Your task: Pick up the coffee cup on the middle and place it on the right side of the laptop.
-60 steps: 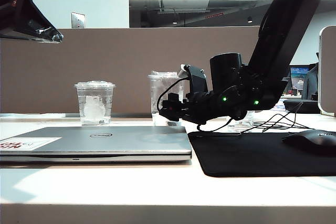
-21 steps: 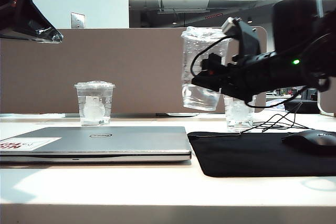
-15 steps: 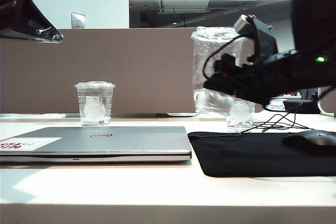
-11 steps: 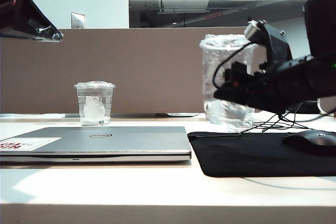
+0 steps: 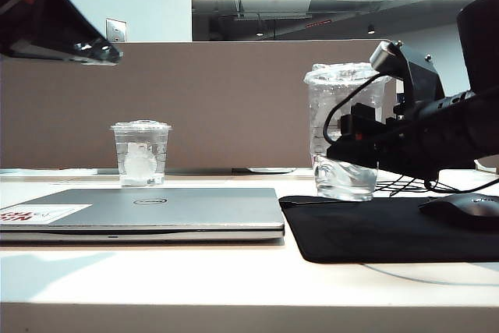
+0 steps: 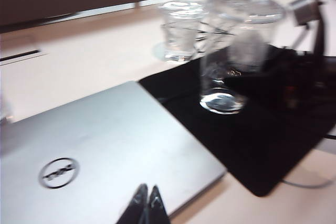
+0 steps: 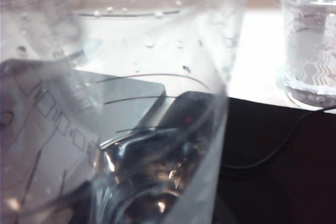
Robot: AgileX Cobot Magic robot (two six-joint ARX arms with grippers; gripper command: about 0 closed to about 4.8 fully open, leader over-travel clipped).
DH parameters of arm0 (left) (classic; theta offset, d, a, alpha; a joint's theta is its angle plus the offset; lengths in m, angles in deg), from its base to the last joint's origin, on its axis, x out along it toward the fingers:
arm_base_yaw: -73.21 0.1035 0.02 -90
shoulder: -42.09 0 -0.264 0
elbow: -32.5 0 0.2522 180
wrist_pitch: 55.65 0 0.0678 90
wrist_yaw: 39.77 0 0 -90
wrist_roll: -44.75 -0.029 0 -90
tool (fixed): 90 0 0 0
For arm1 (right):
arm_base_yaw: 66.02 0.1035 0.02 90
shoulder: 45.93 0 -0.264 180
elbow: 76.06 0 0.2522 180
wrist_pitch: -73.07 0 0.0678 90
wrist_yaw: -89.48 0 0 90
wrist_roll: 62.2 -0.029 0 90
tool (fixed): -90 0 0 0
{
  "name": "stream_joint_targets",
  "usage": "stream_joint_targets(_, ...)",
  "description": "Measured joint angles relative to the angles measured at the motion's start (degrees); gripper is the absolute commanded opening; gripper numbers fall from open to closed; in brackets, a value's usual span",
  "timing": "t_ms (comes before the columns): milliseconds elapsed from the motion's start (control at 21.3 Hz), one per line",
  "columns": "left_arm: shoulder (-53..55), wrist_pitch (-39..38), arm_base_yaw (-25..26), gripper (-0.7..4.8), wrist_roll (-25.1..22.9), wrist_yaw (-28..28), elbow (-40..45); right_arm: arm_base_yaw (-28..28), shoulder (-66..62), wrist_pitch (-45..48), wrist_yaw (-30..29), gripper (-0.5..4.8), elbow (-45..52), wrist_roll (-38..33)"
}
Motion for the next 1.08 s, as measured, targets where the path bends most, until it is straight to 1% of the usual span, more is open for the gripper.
stream_joint_targets(188, 0.0, 0.0, -1.9, -0.05, 0.0, 0.3, 0.1, 0.0, 0.0, -1.6, 0.5, 2.77, 0.0, 1.0)
stream_joint_targets(422, -0.8, 0.0, -1.9, -0.05, 0.0, 0.3, 0.1, 0.0, -2.3, -1.8, 1.3, 2.77, -0.1, 1.2)
stream_joint_targets(751, -1.0, 0.0, -1.8, -0.05, 0.0, 0.3, 0.1, 0.0, -4.6, 0.6, 1.3, 2.79, -0.6, 1.2)
stream_joint_targets(844, -1.0, 0.0, -1.8, -0.05, 0.0, 0.3, 0.1, 0.0, -4.6, 0.6, 1.2, 3.02, -0.6, 1.2)
stream_joint_targets(985, -1.0, 0.0, -1.8, -0.05, 0.0, 0.3, 0.1, 0.0, -4.6, 0.7, 1.3, 3.84, -0.5, 1.3)
stream_joint_targets(1079, -1.3, 0.0, -1.8, -0.05, 0.0, 0.3, 0.1, 0.0, -4.6, 0.8, 1.1, 4.25, -0.5, 1.2)
